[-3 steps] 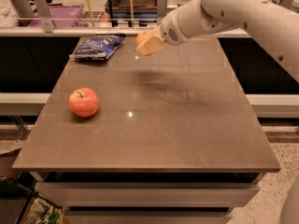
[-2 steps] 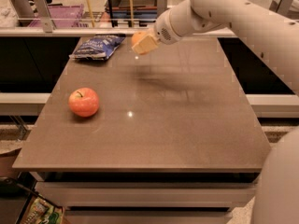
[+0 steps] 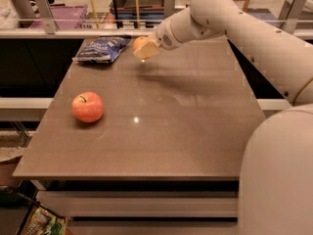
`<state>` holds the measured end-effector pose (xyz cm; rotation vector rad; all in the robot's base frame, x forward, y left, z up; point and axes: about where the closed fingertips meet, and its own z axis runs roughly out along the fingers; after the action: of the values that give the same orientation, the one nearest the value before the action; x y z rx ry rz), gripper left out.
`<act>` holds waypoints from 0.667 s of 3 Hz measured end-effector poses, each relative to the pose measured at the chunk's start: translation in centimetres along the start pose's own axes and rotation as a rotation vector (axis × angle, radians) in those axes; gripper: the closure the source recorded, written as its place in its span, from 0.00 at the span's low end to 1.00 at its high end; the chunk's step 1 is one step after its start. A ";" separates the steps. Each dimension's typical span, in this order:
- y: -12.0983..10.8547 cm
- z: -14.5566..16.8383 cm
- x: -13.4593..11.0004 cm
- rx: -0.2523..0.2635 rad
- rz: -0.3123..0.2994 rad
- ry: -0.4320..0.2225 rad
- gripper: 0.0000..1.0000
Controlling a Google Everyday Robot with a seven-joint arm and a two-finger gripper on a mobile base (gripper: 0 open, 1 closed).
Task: Move orange near blue chip bag
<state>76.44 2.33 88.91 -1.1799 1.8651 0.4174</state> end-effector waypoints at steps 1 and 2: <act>0.0 2.1 0.5 -0.029 0.012 -0.024 1.00; 0.4 4.0 0.9 -0.061 0.019 -0.039 1.00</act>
Offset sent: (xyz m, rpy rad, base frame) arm 0.0229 0.0330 -0.0446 0.0796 0.0414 0.0675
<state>77.94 4.65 85.84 -1.1871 1.8433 0.5078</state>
